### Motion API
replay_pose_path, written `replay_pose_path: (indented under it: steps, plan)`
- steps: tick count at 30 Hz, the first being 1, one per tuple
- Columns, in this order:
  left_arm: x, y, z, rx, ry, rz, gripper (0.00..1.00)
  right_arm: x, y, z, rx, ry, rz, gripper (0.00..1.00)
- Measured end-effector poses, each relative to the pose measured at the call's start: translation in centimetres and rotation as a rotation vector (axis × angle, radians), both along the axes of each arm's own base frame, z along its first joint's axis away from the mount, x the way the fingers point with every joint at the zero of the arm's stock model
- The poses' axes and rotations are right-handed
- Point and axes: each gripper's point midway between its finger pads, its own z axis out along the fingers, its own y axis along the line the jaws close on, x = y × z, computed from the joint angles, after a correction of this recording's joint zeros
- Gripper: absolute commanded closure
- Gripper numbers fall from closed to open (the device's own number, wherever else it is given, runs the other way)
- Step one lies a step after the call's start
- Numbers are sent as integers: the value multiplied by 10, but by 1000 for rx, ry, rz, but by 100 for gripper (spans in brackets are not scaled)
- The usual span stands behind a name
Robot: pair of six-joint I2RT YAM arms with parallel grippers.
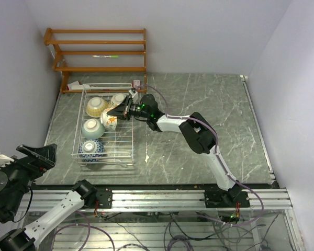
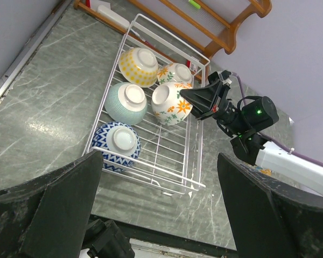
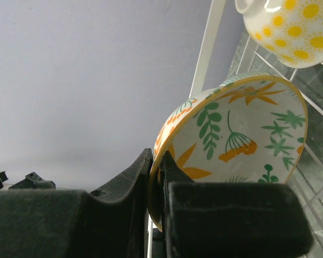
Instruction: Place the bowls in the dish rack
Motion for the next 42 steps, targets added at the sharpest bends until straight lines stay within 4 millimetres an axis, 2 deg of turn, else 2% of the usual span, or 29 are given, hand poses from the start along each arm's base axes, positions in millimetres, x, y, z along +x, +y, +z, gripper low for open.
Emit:
replay_pose_path:
  steps: [4, 9, 16, 19, 24, 25, 26, 27, 28, 32, 38, 42]
  plan:
    - [0, 0, 0, 1, 1, 0, 1, 0, -1, -6, -13, 17, -4, 81]
    - [0, 0, -1, 2, 2, 1, 1, -3, -7, -17, -35, 31, -15, 79]
    - [1, -1, -3, 8, 9, 1, 1, -8, -9, -20, -67, 26, -20, 73]
    - [1, -1, -4, 9, 9, 1, 1, -10, -10, -23, -111, 24, -24, 71]
    - [1, -1, -4, 9, 9, 2, 1, -3, -8, -29, -214, 8, -49, 65]
    - [1, -1, -4, 9, 9, 2, 1, 0, -8, -29, -237, 6, -58, 58]
    - [1, 0, -4, 9, 8, 2, 1, 1, -8, -30, -262, 2, -63, 44]
    - [1, 0, -4, 9, 8, 3, 1, 4, -10, -32, -286, 4, -71, 9]
    - [1, 0, -4, 8, 7, 3, 1, 6, -12, -34, -308, 9, -78, 1]
    - [0, 1, -4, 6, 3, 4, 1, 2, -12, -33, -358, -11, -73, 0]
    - [0, 3, -4, 17, 2, 10, 1, 3, -25, -59, -485, 41, -97, 0]
    - [0, 4, -4, 24, 1, 12, 1, 6, -28, -57, -533, 48, -108, 0]
